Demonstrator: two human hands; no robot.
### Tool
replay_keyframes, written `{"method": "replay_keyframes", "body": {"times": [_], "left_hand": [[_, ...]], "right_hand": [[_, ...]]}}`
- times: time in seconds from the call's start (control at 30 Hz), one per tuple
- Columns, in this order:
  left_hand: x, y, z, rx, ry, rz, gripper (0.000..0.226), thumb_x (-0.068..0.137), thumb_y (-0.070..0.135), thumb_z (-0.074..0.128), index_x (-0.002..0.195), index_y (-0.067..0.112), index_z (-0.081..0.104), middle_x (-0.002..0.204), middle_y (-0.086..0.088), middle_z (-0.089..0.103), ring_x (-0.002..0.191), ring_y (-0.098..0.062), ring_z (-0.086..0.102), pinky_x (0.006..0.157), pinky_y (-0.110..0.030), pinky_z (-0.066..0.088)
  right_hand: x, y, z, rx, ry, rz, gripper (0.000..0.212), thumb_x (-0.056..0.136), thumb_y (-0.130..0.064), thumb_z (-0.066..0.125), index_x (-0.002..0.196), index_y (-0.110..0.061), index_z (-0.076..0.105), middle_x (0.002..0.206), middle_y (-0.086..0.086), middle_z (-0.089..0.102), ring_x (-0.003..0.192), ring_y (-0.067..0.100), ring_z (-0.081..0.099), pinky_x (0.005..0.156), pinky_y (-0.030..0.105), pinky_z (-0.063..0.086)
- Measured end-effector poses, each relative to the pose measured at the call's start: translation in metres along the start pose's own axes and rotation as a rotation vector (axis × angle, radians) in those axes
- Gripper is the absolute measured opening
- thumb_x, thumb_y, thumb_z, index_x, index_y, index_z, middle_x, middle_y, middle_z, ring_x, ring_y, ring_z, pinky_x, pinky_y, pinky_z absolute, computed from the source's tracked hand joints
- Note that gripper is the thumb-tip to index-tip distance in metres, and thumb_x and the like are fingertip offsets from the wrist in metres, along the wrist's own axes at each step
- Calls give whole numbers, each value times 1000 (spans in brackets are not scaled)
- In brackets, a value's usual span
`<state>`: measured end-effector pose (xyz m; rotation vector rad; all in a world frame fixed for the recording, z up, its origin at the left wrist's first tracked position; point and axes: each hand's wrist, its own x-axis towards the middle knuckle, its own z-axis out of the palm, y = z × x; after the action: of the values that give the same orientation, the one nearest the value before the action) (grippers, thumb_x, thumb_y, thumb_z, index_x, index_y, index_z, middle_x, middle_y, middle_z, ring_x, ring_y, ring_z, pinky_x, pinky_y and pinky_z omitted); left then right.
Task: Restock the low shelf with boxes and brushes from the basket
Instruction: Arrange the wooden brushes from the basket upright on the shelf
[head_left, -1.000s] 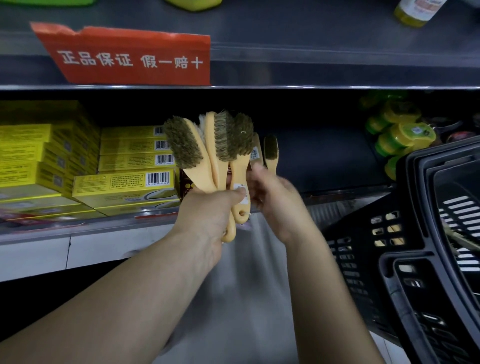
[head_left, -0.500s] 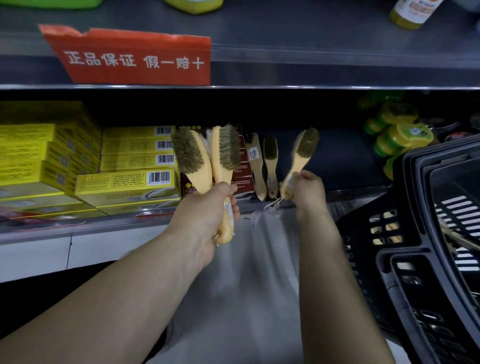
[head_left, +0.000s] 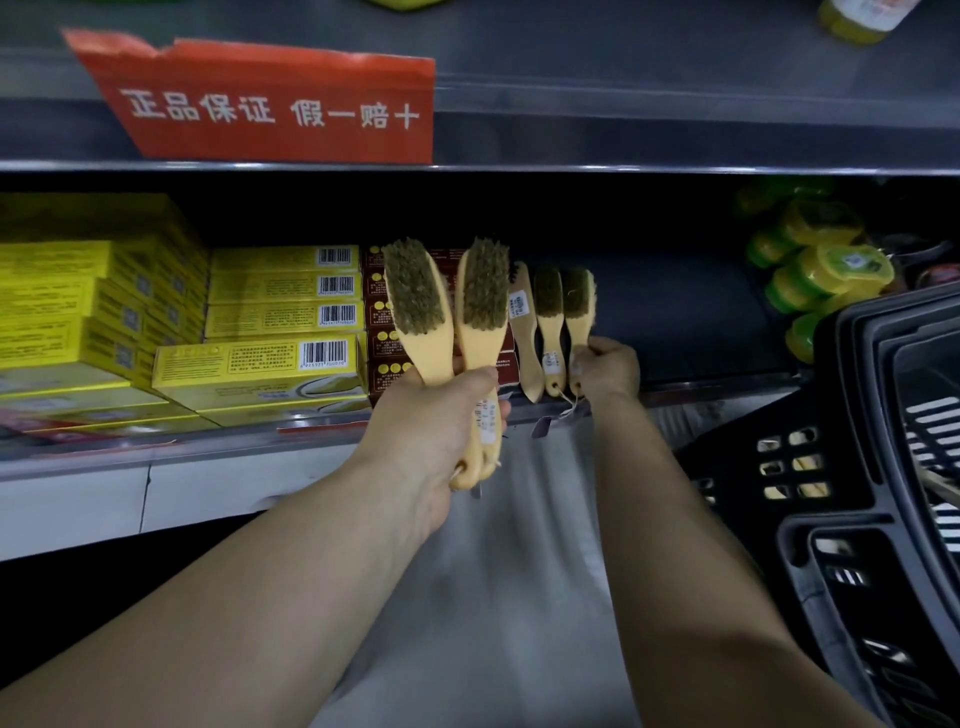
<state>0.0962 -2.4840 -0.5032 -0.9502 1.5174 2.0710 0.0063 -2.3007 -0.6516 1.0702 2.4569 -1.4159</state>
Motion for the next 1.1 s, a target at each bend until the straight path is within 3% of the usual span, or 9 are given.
{"method": "replay_keyframes", "body": {"times": [0.1, 0.17, 0.23, 0.3, 0.37, 0.53, 0.6, 0.77, 1.1], "left_hand": [[0, 1, 0, 26, 38, -22, 10, 84, 20, 67, 80, 16, 60, 62, -6, 62, 41, -16, 57, 35, -21, 43], [1, 2, 0, 25, 54, -15, 11, 83, 22, 68, 80, 15, 60, 60, -5, 62, 33, -12, 55, 35, -21, 42], [3, 3, 1, 35, 54, -4, 11, 82, 24, 69, 78, 18, 61, 50, 0, 64, 31, -9, 55, 38, -23, 44], [4, 3, 2, 34, 58, 14, 11, 81, 24, 70, 75, 21, 61, 47, 7, 64, 34, -8, 58, 41, -24, 45], [6, 2, 2, 28, 61, 28, 10, 81, 22, 71, 76, 22, 62, 57, 4, 67, 41, -9, 61, 41, -23, 47], [7, 1, 3, 78, 53, 27, 4, 83, 24, 69, 82, 23, 65, 73, 1, 68, 52, -10, 63, 39, -18, 44], [5, 1, 4, 126, 83, 45, 7, 84, 30, 67, 81, 25, 65, 73, 4, 63, 59, -9, 56, 40, -17, 40], [9, 1, 3, 169, 133, 78, 28, 92, 38, 54, 103, 16, 65, 68, 4, 49, 60, -13, 44, 52, -23, 34], [9, 4, 12, 121, 163, 41, 29, 93, 27, 39, 87, 17, 66, 74, -3, 48, 59, -17, 43, 51, -22, 31]], "right_hand": [[-8, -9, -7, -86, 57, -29, 26, 95, -15, 47, 113, -4, 61, 115, 15, 61, 96, 26, 59, 85, 32, 47], [-31, -23, -16, 24, 84, -104, 25, 96, -23, 47, 110, -9, 62, 108, 9, 65, 96, 22, 63, 77, 28, 50], [-69, -37, -24, 297, -102, -155, 27, 95, -35, 49, 92, -16, 68, 79, -5, 70, 74, 7, 67, 60, 19, 51], [-110, -47, -32, 440, -418, -173, 33, 92, -42, 51, 86, -15, 71, 75, -1, 72, 68, 10, 68, 59, 20, 53], [-139, -50, -37, 478, -630, -200, 26, 91, -31, 56, 100, -9, 68, 87, 9, 73, 77, 18, 70, 64, 28, 56], [-150, -45, -42, 494, -756, -177, 28, 90, 0, 54, 117, -5, 61, 107, 18, 68, 95, 27, 67, 81, 42, 56], [-134, -40, -42, 520, -647, -155, 24, 91, 0, 52, 111, -5, 64, 96, 10, 71, 85, 22, 68, 72, 36, 58], [-54, -22, -45, 238, 19, -38, 24, 92, -3, 48, 102, -11, 68, 88, 1, 69, 80, 15, 64, 64, 22, 47], [7, 1, -40, -132, 16, 0, 25, 86, 0, 48, 103, 6, 66, 103, 22, 67, 93, 29, 62, 83, 37, 49]]}}
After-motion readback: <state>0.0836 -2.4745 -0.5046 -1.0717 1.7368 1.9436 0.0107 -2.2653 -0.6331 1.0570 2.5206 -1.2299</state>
